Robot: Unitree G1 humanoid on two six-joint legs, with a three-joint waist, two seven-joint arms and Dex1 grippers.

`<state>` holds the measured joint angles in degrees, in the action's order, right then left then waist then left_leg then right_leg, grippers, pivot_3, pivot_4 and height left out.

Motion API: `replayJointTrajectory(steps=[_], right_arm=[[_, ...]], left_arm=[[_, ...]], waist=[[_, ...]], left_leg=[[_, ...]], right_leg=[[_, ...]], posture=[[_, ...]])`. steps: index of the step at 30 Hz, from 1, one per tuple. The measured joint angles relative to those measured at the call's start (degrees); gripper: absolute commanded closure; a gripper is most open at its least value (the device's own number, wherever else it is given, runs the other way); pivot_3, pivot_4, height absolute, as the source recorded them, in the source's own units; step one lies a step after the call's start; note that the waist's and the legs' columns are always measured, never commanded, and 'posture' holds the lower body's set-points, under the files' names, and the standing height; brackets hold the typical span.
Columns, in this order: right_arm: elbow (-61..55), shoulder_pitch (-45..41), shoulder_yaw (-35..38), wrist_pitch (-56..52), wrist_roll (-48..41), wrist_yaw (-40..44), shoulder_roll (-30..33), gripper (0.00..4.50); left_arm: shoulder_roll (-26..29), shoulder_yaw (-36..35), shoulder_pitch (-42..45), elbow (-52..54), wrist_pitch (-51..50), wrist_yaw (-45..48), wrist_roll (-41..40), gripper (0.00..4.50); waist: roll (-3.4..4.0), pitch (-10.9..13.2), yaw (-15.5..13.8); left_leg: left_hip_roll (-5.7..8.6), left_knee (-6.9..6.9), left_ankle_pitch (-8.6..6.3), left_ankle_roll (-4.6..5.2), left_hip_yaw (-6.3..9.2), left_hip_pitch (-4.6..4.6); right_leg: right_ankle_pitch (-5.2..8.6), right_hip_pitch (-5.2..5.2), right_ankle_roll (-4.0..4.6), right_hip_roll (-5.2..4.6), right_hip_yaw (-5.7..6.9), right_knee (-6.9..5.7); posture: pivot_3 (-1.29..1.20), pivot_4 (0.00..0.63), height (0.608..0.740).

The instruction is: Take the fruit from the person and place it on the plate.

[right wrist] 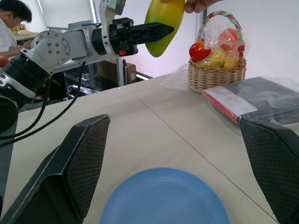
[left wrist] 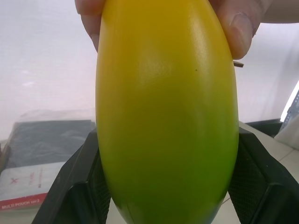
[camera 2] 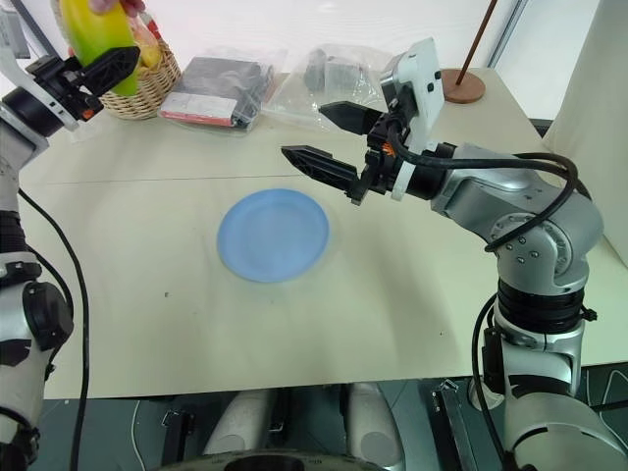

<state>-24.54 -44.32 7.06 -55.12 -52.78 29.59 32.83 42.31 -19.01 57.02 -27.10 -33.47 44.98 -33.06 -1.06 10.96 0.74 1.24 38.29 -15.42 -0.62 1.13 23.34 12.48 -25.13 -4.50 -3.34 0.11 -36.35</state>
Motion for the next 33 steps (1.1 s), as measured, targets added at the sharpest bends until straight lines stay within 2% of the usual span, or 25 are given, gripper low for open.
replayJointTrajectory(steps=[11, 17, 22, 30, 33], right_arm=[[0.0, 0.9, 0.2, 0.0, 0.2, 0.7, 2.5, 0.0], [-0.6, 5.7, 0.5, 0.2, 1.4, 6.2, 11.7, 0.0], [-2.4, 11.5, 1.7, 0.2, 1.4, 8.5, 15.3, 0.0], [-4.9, 16.6, 4.3, 0.4, 2.0, 6.1, 15.8, 0.0], [-5.9, 17.3, 5.0, 0.4, 1.8, 5.1, 15.8, 0.0]], left_arm=[[2.7, 5.0, -5.1, 9.4, -7.1, 10.2, -0.9, 1.87], [7.0, 15.8, -7.0, 10.1, -5.1, 23.3, 3.3, 1.87], [2.0, 24.8, -4.7, 3.2, 0.6, 29.8, 9.9, 1.87], [-8.4, 30.0, -1.1, -7.3, 8.2, 31.9, 16.9, 1.87], [-10.0, 31.4, -2.1, -9.2, 9.9, 32.7, 18.9, 1.87]], waist=[[0.0, 0.0, 0.0], [0.0, 0.0, -0.1], [0.0, 0.0, -0.3], [0.0, 0.0, 0.0], [0.0, 0.0, 0.1]], left_leg=[[0.01, 0.0, 0.0, 0.0, 0.0, 0.02], [0.0, -0.01, 0.0, 0.01, -0.03, 0.01], [0.0, 0.03, 0.0, 0.02, -0.03, 0.02], [-0.04, 0.02, -0.01, 0.03, -0.02, 0.02], [-0.04, 0.02, -0.01, 0.03, -0.03, 0.02]], right_leg=[[0.0, 0.0, 0.0, 0.0, 0.0, 0.02], [0.01, 0.02, 0.01, 0.03, 0.0, 0.05], [0.01, 0.06, 0.0, 0.07, 0.0, 0.06], [0.01, 0.03, 0.0, 0.09, -0.01, 0.04], [0.01, 0.03, 0.0, 0.09, -0.01, 0.04]], posture=[[0.0, 0.15, 0.74], [0.0, 0.15, 0.74], [0.0, 0.15, 0.74], [0.0, 0.15, 0.74], [0.0, 0.15, 0.74]])
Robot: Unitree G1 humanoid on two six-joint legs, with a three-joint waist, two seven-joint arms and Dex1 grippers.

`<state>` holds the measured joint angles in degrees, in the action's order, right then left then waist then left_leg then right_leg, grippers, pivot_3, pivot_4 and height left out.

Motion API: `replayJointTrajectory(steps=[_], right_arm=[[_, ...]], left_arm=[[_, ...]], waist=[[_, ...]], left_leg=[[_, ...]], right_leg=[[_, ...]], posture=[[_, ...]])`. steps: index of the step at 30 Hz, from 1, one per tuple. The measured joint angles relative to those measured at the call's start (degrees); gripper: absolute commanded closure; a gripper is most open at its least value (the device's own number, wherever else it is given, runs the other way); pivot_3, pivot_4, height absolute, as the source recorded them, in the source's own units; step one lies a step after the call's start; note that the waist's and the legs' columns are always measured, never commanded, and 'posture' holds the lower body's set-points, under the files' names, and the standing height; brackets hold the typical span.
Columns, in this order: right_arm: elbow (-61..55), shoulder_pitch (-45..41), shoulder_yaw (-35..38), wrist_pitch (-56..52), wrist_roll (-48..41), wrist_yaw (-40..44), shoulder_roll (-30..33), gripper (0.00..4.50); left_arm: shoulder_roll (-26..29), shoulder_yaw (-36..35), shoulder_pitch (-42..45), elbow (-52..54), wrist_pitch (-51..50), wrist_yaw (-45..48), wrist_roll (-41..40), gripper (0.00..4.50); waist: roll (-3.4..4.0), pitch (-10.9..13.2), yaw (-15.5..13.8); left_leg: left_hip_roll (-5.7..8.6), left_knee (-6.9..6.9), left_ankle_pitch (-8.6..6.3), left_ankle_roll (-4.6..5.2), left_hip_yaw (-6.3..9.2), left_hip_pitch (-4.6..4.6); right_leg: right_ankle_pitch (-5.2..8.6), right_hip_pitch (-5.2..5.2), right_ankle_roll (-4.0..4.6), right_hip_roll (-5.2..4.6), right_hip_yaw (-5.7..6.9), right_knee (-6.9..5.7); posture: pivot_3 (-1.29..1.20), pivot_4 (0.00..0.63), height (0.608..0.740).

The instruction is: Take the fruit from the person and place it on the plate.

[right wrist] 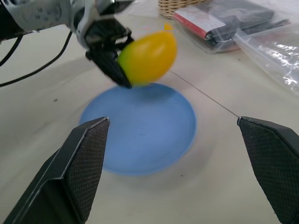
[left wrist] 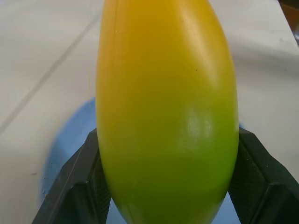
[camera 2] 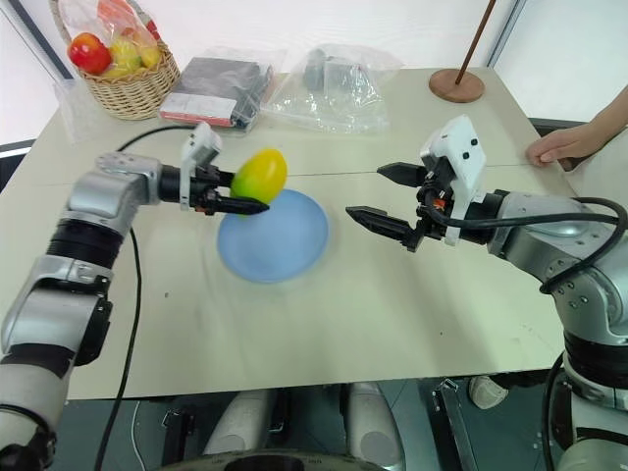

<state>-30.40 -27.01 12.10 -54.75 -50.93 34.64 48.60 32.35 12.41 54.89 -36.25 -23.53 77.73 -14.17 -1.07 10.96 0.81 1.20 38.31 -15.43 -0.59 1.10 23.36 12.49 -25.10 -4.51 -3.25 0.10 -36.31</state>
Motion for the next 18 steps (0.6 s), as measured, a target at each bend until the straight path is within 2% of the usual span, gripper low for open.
replayJointTrajectory(steps=[5, 7, 9, 18], right_arm=[[-0.9, 1.0, 0.2, -0.2, -0.1, -0.9, 0.0, 0.0], [-1.1, 1.4, 0.2, -0.5, -0.5, -0.9, 0.1, 0.0], [-2.2, 2.4, -0.1, -0.6, -0.5, -0.4, 0.7, 0.0], [-3.2, 4.8, -2.8, -0.3, 2.2, 1.9, 3.2, 0.0]], left_arm=[[-0.4, 0.3, -1.9, -0.8, 0.4, 1.2, 1.9, 1.87], [-0.4, 0.3, -2.3, -0.8, 0.4, 1.4, 2.3, 0.81], [-0.5, 0.3, -2.7, -0.8, 0.3, 1.6, 2.5, 0.02], [-0.6, 0.2, -3.6, 0.9, 0.1, 1.9, 2.5, 0.02]], waist=[[0.0, 0.0, -0.2], [0.0, 0.0, -0.2], [0.0, 0.0, -0.3], [0.0, 0.0, -0.2]], left_leg=[[0.0, 0.0, 0.0, 0.0, 0.03, 0.01], [0.01, 0.01, 0.0, 0.0, 0.03, 0.01], [0.01, 0.01, 0.0, 0.0, 0.05, 0.02], [0.01, 0.01, 0.0, 0.0, 0.05, 0.01]], right_leg=[[0.0, 0.01, 0.0, -0.01, 0.0, 0.0], [0.0, 0.01, 0.0, -0.02, 0.0, 0.0], [0.0, 0.01, 0.0, -0.02, 0.01, 0.0], [0.0, 0.01, 0.0, -0.01, 0.01, 0.0]], posture=[[0.0, 0.15, 0.74], [0.0, 0.15, 0.74], [0.0, 0.15, 0.74], [0.0, 0.15, 0.74]])
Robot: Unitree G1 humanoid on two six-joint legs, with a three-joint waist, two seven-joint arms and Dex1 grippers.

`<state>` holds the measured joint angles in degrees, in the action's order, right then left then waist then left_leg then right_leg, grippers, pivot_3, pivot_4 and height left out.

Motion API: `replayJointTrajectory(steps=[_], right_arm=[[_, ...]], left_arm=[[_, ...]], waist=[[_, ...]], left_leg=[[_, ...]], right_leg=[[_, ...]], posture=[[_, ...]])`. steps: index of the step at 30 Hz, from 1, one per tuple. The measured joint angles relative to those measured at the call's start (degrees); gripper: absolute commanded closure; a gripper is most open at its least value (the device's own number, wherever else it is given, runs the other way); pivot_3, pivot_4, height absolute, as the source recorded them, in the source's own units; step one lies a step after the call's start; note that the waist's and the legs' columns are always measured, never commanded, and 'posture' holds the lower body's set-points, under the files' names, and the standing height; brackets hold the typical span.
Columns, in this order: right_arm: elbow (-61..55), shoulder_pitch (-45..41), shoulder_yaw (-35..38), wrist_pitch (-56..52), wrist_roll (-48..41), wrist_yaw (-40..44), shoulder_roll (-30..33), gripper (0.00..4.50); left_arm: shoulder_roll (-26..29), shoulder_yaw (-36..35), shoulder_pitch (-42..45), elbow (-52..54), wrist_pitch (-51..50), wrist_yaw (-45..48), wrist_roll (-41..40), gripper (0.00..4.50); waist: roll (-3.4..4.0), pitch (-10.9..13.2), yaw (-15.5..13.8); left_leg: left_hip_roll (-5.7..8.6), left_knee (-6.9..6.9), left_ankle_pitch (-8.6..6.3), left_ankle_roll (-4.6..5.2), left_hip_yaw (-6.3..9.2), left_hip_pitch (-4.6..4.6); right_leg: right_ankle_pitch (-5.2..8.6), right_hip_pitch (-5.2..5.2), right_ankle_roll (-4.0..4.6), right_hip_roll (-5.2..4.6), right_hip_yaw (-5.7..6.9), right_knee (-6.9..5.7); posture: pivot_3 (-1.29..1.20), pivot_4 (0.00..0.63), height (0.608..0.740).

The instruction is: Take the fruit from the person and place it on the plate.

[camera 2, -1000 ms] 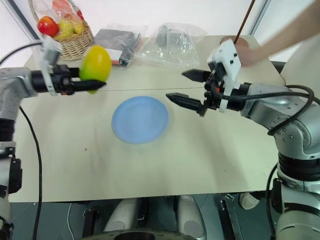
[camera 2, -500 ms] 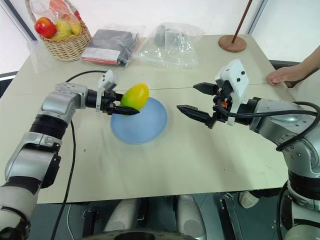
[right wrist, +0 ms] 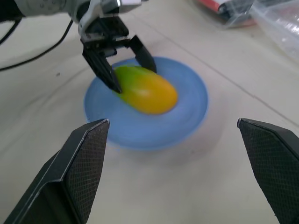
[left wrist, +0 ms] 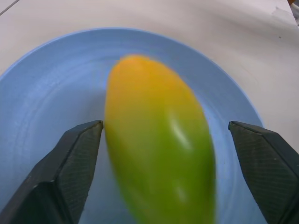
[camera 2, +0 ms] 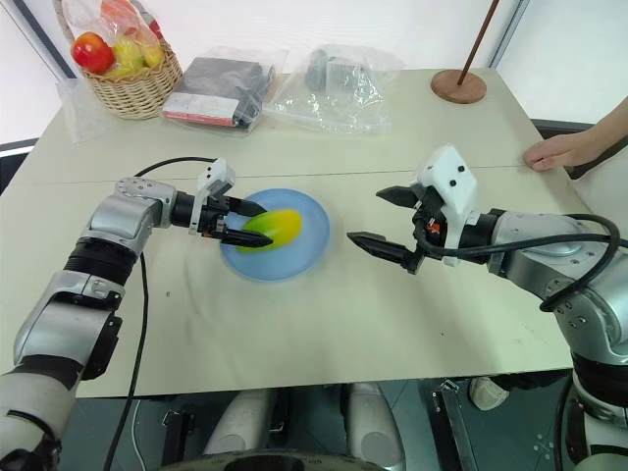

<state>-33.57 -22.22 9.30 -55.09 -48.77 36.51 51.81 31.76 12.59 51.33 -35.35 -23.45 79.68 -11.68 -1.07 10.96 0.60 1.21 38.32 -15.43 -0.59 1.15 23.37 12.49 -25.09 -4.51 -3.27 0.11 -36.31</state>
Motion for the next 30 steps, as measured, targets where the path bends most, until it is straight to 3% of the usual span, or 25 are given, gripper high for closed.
replayJointTrajectory(steps=[12, 17, 24, 30], right_arm=[[0.0, 0.6, 0.0, 0.5, 1.4, 1.1, 0.1, 0.0], [-0.1, 1.5, 0.1, 0.7, 1.6, 1.6, 0.2, 0.0], [-0.4, 2.9, 0.6, 0.9, 1.8, 3.4, 1.6, 0.0], [-0.3, 2.4, 0.2, 1.6, 2.1, 4.8, 1.6, 0.0]], left_arm=[[3.1, -7.7, 1.7, 8.5, -8.9, -0.9, -6.3, 0.02], [9.5, -11.3, -0.3, 18.0, -13.0, -1.6, -9.0, 0.02], [26.1, -17.1, -14.5, 28.3, -19.2, 1.9, -13.2, 0.02], [30.2, -22.8, -20.5, 33.6, -21.2, 1.0, -16.7, 0.02]], waist=[[0.0, 0.0, 0.0], [0.01, 0.0, 0.2], [0.01, 0.0, 0.2], [0.01, 0.0, -0.7]], left_leg=[[-0.01, 0.0, 0.0, 0.0, 0.02, 0.0], [-0.03, -0.01, 0.0, 0.0, 0.01, -0.03], [-0.08, -0.02, 0.0, 0.0, 0.0, -0.04], [-0.05, 0.01, 0.0, 0.0, 0.0, -0.11]], right_leg=[[0.0, 0.0, 0.0, 0.01, 0.0, 0.0], [0.0, 0.0, 0.0, 0.01, -0.01, -0.02], [0.01, -0.01, 0.02, 0.02, -0.01, 0.01], [0.04, 0.2, 0.04, -0.03, 0.01, 0.21]], posture=[[0.0, 0.15, 0.74], [0.0, 0.15, 0.74], [0.0, 0.15, 0.74], [0.0, 0.15, 0.74]])
